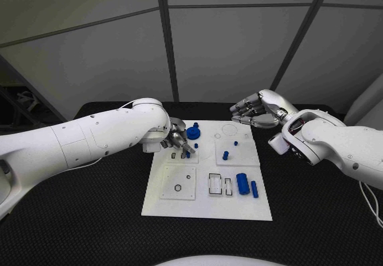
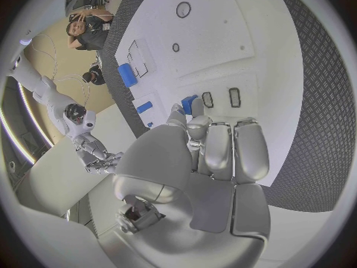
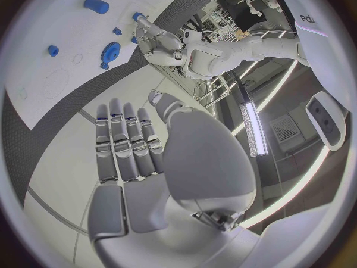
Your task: Assemble the parts on the task board
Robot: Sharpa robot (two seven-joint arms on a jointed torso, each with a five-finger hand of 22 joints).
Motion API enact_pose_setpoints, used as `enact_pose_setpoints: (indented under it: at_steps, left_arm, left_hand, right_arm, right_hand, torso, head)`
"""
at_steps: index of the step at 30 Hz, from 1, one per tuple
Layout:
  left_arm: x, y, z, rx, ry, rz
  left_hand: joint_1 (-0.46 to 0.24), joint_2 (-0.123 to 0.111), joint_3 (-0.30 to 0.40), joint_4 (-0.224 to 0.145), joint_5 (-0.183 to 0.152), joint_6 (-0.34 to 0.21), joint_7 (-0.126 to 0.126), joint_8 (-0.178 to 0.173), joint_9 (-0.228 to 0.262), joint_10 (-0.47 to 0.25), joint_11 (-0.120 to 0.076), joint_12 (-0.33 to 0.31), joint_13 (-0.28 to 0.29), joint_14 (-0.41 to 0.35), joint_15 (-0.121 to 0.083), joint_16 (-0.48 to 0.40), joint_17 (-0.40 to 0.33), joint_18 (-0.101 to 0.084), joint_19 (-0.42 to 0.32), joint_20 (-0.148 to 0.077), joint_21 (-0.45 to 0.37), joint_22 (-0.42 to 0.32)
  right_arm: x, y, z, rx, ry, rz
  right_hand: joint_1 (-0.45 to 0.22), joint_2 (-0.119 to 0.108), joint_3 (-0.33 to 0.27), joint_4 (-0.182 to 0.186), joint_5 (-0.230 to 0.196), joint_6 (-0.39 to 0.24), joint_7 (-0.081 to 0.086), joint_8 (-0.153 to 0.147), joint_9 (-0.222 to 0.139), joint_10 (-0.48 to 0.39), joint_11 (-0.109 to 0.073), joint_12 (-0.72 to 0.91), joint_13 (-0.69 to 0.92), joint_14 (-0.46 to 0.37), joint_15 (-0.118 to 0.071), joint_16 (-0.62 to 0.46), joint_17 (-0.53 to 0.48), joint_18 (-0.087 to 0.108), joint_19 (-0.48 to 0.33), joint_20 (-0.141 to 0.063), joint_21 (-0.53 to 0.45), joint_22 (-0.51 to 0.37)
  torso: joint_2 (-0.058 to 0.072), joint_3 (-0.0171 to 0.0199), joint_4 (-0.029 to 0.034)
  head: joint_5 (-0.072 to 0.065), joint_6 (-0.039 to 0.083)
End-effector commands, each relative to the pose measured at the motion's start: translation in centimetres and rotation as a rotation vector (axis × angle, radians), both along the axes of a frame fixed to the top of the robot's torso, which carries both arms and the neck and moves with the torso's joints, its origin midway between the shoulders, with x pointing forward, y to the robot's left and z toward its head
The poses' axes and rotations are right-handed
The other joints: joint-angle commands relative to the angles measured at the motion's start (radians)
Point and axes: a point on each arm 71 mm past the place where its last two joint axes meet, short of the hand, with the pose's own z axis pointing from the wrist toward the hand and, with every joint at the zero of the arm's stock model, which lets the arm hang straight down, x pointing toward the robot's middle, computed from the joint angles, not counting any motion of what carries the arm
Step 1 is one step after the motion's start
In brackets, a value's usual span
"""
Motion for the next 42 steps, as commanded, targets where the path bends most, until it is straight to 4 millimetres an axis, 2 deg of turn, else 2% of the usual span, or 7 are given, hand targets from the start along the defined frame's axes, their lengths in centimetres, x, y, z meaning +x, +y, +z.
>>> enact_pose_setpoints:
  at_steps: [1, 15, 19, 23, 28, 31, 42]
  left_arm:
    - [0.0, -0.1, 0.0, 0.012, 0.008, -0.007]
    - [-0.1, -0.2, 0.0, -0.015, 0.027, 0.002]
    - [-0.2, -0.1, 0.0, -0.022, 0.035, 0.006]
    - [-0.2, 0.0, 0.0, -0.028, 0.041, 0.011]
    - [-0.3, 0.2, 0.0, -0.049, 0.047, 0.023]
    - [-0.4, 0.3, 0.1, -0.085, 0.049, 0.046]
    - [-0.7, 1.7, 0.6, -0.224, 0.012, 0.178]
  left_hand:
    - [0.018, 0.006, 0.013, -0.018, 0.0, -0.008, 0.001, 0.005, 0.004, -0.006, 0.0, -0.008, -0.003, 0.021, -0.008, -0.002, 0.001, -0.127, -0.003, -0.001, 0.004, 0.001]
    - [0.115, 0.023, 0.157, -0.101, 0.003, -0.033, 0.0, -0.021, 0.008, -0.026, -0.005, -0.047, -0.028, 0.02, -0.01, -0.003, 0.002, -0.126, -0.007, -0.006, 0.002, 0.003]
    - [0.077, -0.033, 0.313, -0.128, 0.047, -0.033, 0.003, -0.037, 0.015, -0.025, 0.005, -0.066, -0.041, 0.021, -0.007, -0.005, 0.003, -0.126, -0.007, 0.001, 0.001, 0.008]
    - [-0.046, -0.138, 0.615, -0.163, 0.077, -0.027, 0.009, -0.043, 0.043, -0.019, 0.012, -0.08, -0.05, 0.021, -0.001, -0.006, 0.004, -0.126, -0.006, 0.006, -0.001, 0.015]
    - [-0.134, -0.188, 0.795, -0.202, 0.129, -0.025, 0.02, -0.03, 0.08, -0.012, 0.018, -0.083, -0.052, 0.022, 0.002, -0.006, 0.005, -0.126, -0.006, 0.01, -0.001, 0.02]
    - [-0.154, -0.201, 0.838, -0.225, 0.145, -0.028, 0.018, -0.023, 0.096, -0.008, 0.01, -0.08, -0.048, 0.022, 0.001, -0.006, 0.005, -0.127, -0.004, 0.009, 0.0, 0.025]
    - [-0.221, -0.243, 0.903, -0.259, 0.341, -0.007, 0.006, 0.013, 0.142, 0.004, -0.001, -0.103, -0.072, 0.023, -0.008, -0.005, 0.007, -0.131, 0.008, 0.001, 0.014, 0.05]
  right_arm:
    - [0.0, 0.1, 0.2, 0.001, -0.006, 0.003]
    - [0.1, 0.1, 0.1, -0.001, -0.004, 0.003]
    - [0.1, 0.1, 0.1, -0.001, -0.003, 0.003]
    - [0.1, 0.1, 0.1, -0.002, -0.001, 0.004]
    - [0.1, 0.1, 0.1, -0.003, 0.0, 0.006]
    - [0.1, 0.1, 0.1, -0.003, 0.001, 0.006]
    - [0.2, 0.0, 0.0, -0.004, 0.001, 0.004]
  right_hand:
    - [-0.006, 0.002, -0.004, 0.0, 0.006, 0.003, 0.008, -0.002, 0.0, -0.001, 0.003, -0.004, 0.0, -0.007, 0.002, -0.006, -0.002, 0.004, 0.0, 0.008, -0.006, -0.002]
    - [-0.006, 0.002, -0.005, -0.001, 0.009, 0.002, 0.009, -0.003, 0.0, -0.002, 0.003, -0.004, 0.0, -0.008, 0.002, -0.005, -0.003, 0.004, 0.0, 0.008, -0.009, -0.003]
    - [-0.005, 0.002, -0.006, -0.001, 0.012, 0.002, 0.011, -0.003, 0.0, -0.002, 0.004, -0.005, 0.0, -0.01, 0.003, -0.005, -0.005, 0.005, 0.0, 0.009, -0.011, -0.005]
    - [-0.005, 0.002, -0.006, -0.002, 0.014, 0.002, 0.011, -0.003, 0.0, -0.003, 0.005, -0.005, 0.0, -0.01, 0.003, -0.005, -0.005, 0.005, 0.0, 0.009, -0.012, -0.005]
    - [-0.005, 0.002, -0.006, -0.002, 0.014, 0.002, 0.011, -0.003, 0.0, -0.003, 0.005, -0.005, 0.0, -0.01, 0.003, -0.005, -0.005, 0.005, 0.0, 0.009, -0.012, -0.005]
    - [-0.006, 0.002, -0.007, -0.002, 0.016, 0.001, 0.012, -0.003, 0.0, -0.003, 0.005, -0.005, 0.0, -0.011, 0.003, -0.005, -0.006, 0.005, 0.0, 0.01, -0.013, -0.006]
    - [-0.006, 0.002, -0.007, -0.002, 0.016, 0.001, 0.012, -0.003, 0.0, -0.003, 0.005, -0.005, 0.0, -0.011, 0.003, -0.005, -0.006, 0.005, 0.0, 0.01, -0.013, -0.006]
  torso:
    - [0.0, 0.0002, -0.0003]
    - [0.0, 0.0004, 0.0003]
    - [0.0, 0.0001, 0.0012]
    - [0.0, 0.0002, 0.0008]
    - [0.0, -0.0001, 0.0003]
    - [0.001, 0.0, 0.0006]
    - [0.0, 0.0002, 0.0014]
  head:
    - [0.0, 0.0]
    - [0.0, -0.003]
    - [0.001, -0.003]
    - [0.002, -0.003]
    - [0.004, -0.003]
    - [0.005, -0.003]
    - [0.011, -0.006]
